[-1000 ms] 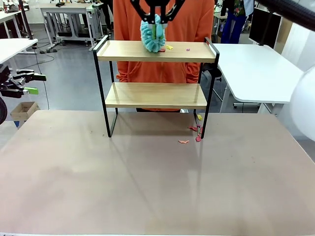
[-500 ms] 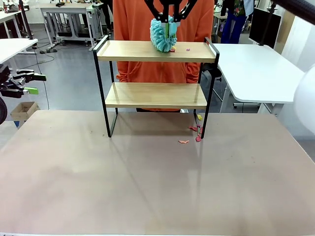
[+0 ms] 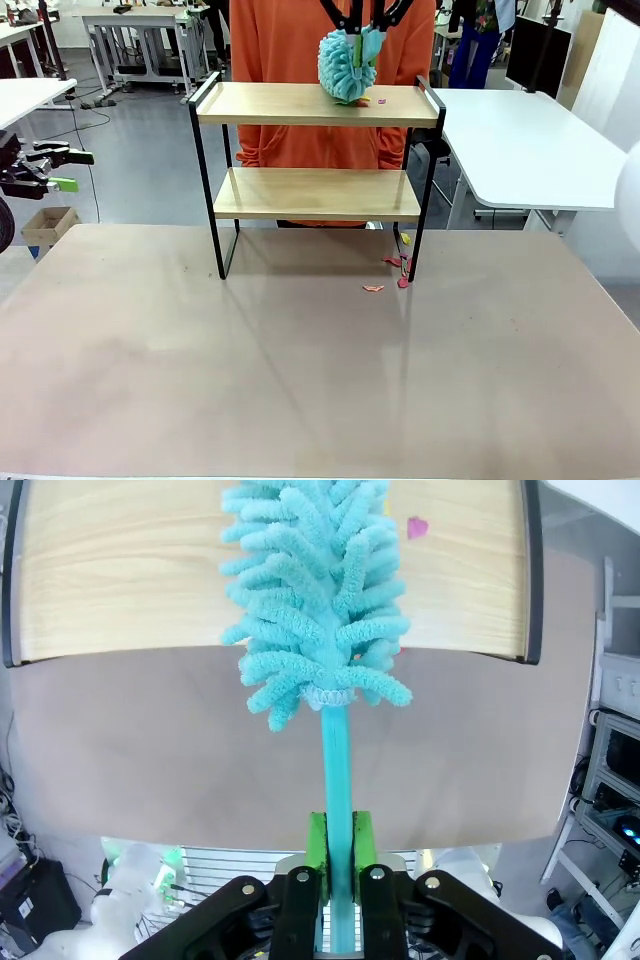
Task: Clean the shelf.
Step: Clean the specific section of the Shelf indicated by the human with the Duster.
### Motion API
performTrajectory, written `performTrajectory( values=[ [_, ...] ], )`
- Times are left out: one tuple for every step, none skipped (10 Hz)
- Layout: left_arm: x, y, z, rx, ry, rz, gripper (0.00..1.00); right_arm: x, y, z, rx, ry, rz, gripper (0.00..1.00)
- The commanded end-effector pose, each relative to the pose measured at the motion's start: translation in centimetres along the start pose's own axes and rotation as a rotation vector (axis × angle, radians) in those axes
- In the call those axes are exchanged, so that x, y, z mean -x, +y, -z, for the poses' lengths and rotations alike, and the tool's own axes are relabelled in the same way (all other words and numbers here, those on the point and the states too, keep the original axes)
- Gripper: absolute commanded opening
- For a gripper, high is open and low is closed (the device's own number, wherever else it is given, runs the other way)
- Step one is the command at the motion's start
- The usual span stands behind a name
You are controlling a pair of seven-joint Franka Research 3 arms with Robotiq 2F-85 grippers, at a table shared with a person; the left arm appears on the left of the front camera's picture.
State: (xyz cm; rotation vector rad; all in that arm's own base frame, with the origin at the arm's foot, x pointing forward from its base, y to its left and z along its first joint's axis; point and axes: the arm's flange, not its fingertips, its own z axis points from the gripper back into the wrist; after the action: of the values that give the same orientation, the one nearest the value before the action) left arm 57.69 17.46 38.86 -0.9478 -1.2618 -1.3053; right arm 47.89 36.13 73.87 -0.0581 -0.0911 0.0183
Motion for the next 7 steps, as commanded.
performTrajectory(
  values=[
    [-0.4, -0.2, -0.1, -0.001, -0.004, 0.004, 1.0, 11.8, -7.5, 13.4, -0.073, 0.025, -0.104, 0.13],
    [-0.4, -0.2, -0.1, -0.001, -0.004, 0.004, 1.0, 0.0, 0.0, 0.0, 0.0, 0.0, 0.0, 0.13],
    [-0.4, -0.2, -0.1, -0.001, -0.004, 0.004, 1.0, 0.0, 0.0, 0.0, 0.0, 0.0, 0.0, 0.13],
    [-0.4, -0.2, -0.1, -0.001, -0.004, 0.004, 1.0, 0.0, 0.0, 0.0, 0.0, 0.0, 0.0, 0.13],
    [-0.4, -0.2, -0.1, -0.001, -0.004, 0.004, 1.0, 0.0, 0.0, 0.0, 0.0, 0.0, 0.0, 0.13],
    [-0.4, -0.2, -0.1, -0.001, -0.004, 0.004, 1.0, 0.0, 0.0, 0.0, 0.0, 0.0, 0.0, 0.13],
    [-0.4, -0.2, -0.1, -0.001, -0.004, 0.004, 1.0, 0.0, 0.0, 0.0, 0.0, 0.0, 0.0, 0.13]
  ],
)
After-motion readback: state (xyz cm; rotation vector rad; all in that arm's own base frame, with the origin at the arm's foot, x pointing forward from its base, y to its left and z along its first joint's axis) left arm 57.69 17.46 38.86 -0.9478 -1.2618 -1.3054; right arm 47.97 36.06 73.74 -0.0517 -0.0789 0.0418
